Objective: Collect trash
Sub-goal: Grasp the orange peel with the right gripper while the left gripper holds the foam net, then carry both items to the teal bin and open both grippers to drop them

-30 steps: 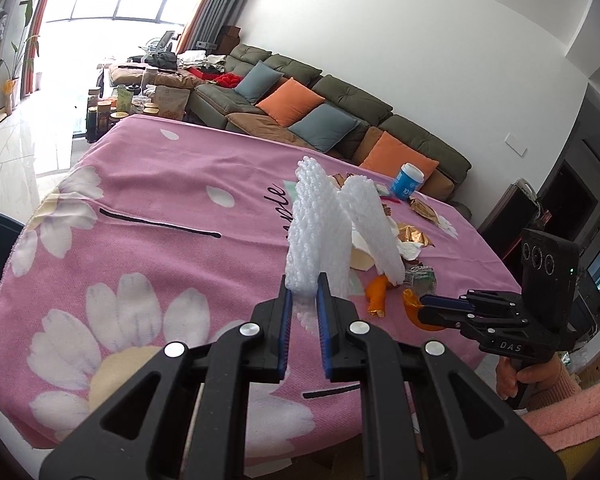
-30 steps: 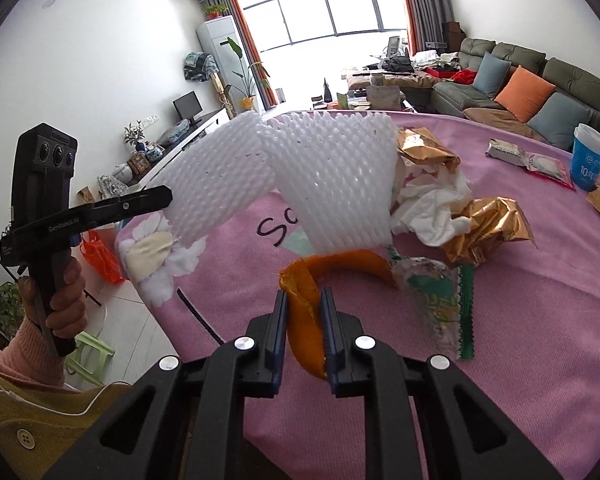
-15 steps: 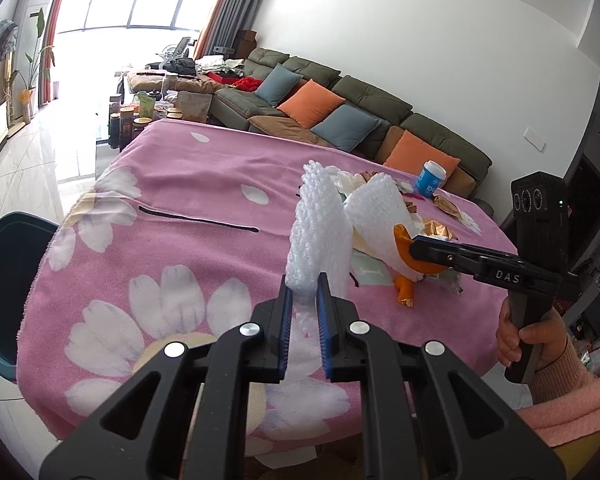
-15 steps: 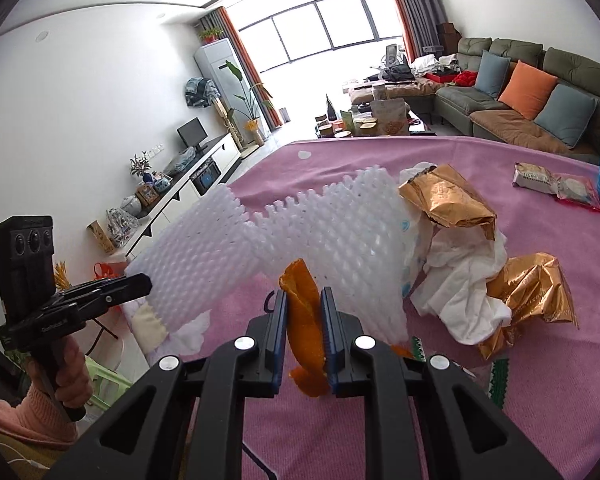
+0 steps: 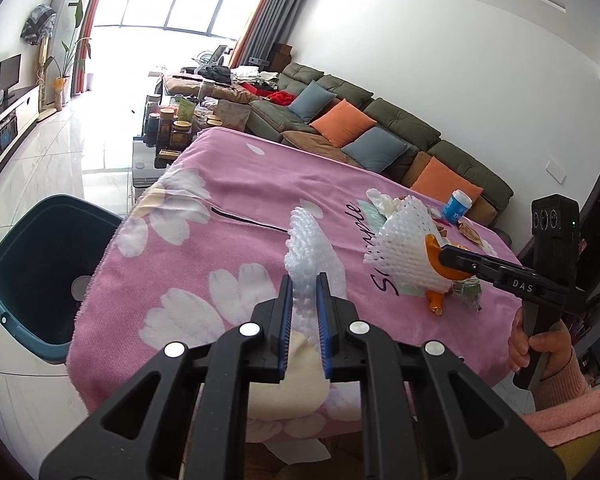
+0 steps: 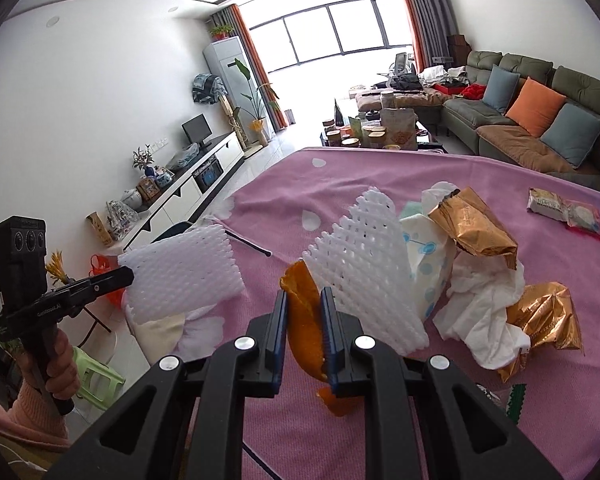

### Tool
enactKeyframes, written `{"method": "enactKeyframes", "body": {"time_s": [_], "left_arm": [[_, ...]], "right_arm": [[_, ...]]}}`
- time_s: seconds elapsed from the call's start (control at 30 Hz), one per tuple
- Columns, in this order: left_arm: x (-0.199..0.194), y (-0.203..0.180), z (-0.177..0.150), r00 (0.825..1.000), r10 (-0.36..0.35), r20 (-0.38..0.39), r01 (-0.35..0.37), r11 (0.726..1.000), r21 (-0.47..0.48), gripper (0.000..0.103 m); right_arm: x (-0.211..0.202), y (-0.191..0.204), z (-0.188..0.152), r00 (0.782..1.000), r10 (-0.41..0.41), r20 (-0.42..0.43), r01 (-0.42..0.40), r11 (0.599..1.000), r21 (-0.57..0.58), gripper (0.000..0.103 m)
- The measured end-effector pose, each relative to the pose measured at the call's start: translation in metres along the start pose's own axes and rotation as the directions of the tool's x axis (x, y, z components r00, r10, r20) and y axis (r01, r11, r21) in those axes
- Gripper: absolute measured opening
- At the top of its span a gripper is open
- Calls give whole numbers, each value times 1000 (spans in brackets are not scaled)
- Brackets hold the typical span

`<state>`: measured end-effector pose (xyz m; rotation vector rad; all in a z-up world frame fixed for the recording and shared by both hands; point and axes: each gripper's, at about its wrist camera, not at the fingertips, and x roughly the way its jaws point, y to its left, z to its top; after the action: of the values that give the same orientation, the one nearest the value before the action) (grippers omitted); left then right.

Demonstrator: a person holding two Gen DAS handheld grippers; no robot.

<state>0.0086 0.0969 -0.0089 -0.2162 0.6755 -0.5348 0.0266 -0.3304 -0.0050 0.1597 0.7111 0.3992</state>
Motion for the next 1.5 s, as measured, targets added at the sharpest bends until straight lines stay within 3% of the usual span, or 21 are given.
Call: {"method": "enactKeyframes", "body": {"time_s": [0.4,0.7,0.97,1.2,1.5], "left_arm": [[-28,22,6,996,57,70,-54,998,-43,12],[-55,50,10,981,152,120,-141,985,-96,12],[-77,82,14,956,250,152,-227,961,-156,12],[-90,114,14,925,353,142,-319,923,-215,12],[-92,151,7,898,433,82,-397,876,-274,12]], "right_arm": [[19,43,17,991,134,-5,-134,990,-45,15],[66,101,39,962,269,-55,-274,954,-124,15],[108,149,59,926,358,-116,-374,910,-177,15],[147,180,75,902,399,-165,-426,887,-180,15],[200,208,87,890,393,-231,-435,883,-174,15]]}}
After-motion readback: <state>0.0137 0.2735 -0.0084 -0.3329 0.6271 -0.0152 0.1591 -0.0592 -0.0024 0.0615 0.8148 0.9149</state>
